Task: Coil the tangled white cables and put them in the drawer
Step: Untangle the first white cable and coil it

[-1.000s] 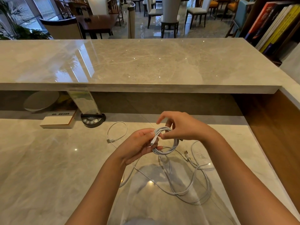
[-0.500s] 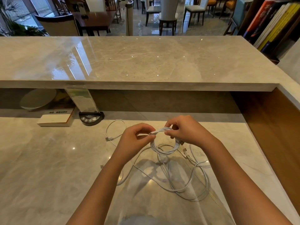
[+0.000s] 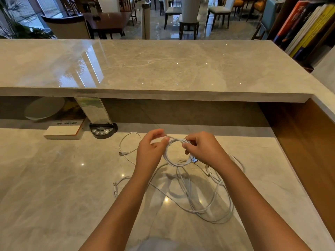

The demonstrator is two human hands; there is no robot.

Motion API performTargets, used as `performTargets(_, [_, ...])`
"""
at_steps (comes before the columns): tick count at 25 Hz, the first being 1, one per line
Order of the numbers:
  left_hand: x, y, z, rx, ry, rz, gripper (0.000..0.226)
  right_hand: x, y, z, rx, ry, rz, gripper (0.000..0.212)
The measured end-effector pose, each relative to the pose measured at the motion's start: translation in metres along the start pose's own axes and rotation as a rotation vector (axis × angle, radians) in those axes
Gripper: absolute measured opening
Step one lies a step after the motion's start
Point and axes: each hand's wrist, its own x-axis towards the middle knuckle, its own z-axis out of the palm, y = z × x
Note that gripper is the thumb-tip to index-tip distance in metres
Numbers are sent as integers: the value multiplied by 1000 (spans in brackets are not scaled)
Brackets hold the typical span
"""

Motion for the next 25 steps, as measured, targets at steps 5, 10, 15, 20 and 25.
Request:
performTargets(5, [-17,-16,3,-17,-39,-24,23,-6,7,22,4,154,60,23])
performTargets(10, [-18,-24,-10,366,-171,250,28,-16,16,36,224,112,83,10])
performTargets(15, [-32,-43,-15,363,-120,103,37,-23,21,49,317,120,211,13])
performTargets(20, [-52,-65,-17,260,42,45,34,-25,25,63,394,84,244,8])
performTargets(25, [-78,-94,-40,332,77,39,38,-39,24,97,507,-57,270,5])
